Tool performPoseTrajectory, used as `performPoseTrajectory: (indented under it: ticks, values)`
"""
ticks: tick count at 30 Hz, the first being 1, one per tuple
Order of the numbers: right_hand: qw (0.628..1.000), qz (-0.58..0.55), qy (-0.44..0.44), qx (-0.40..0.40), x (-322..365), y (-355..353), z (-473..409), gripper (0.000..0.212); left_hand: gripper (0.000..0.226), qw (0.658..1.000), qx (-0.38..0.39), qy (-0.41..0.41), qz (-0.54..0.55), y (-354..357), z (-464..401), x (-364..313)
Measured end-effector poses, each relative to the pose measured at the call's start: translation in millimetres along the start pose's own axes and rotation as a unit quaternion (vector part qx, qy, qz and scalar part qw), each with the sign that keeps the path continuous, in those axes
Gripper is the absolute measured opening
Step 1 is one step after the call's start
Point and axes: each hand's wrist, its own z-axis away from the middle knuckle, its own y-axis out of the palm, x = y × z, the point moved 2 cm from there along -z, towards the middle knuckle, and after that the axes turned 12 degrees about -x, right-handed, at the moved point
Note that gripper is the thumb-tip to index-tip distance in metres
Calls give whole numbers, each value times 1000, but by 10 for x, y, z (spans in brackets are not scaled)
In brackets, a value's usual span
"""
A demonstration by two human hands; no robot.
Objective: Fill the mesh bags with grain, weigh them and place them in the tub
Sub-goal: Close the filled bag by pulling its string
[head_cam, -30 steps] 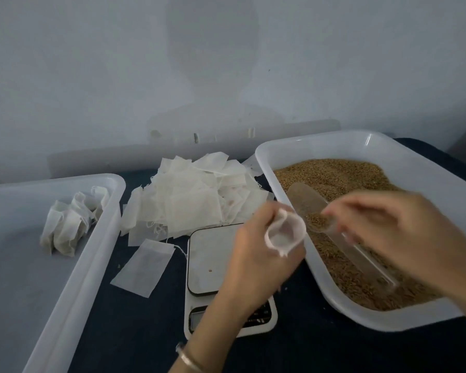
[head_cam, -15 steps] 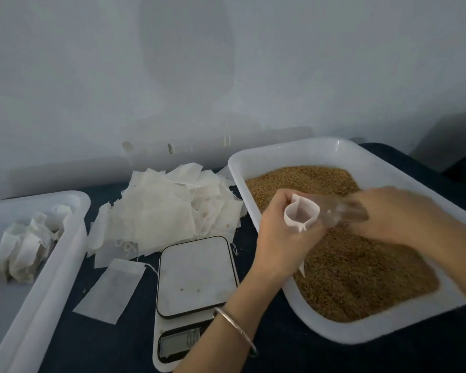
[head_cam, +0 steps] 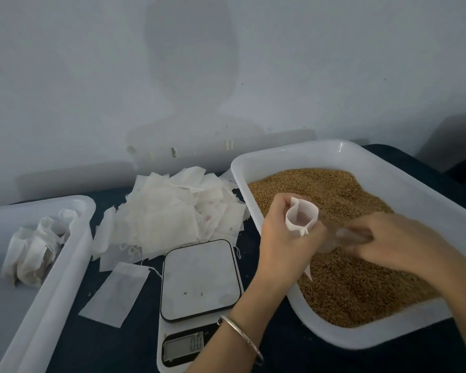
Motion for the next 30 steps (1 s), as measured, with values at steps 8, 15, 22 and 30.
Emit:
performPoseTrajectory:
  ticks: [8,15,22,30]
  values:
    - [996,-14,15,-83,-147,-273,216,32,24,999,-8,-25,25,-18,11,-19]
    - [979,-159,26,-122,-189,-293,323,31,27,989,-14,-134,53,-109,-39,-98]
    - [962,-250,-24,-110,-9,-581,461,46,19,992,24,-110,-51,-550,-190,-376]
    - [980,-152,-106,-67,141,-830,370,43,26,949,45,32,-311,-549,-145,-329]
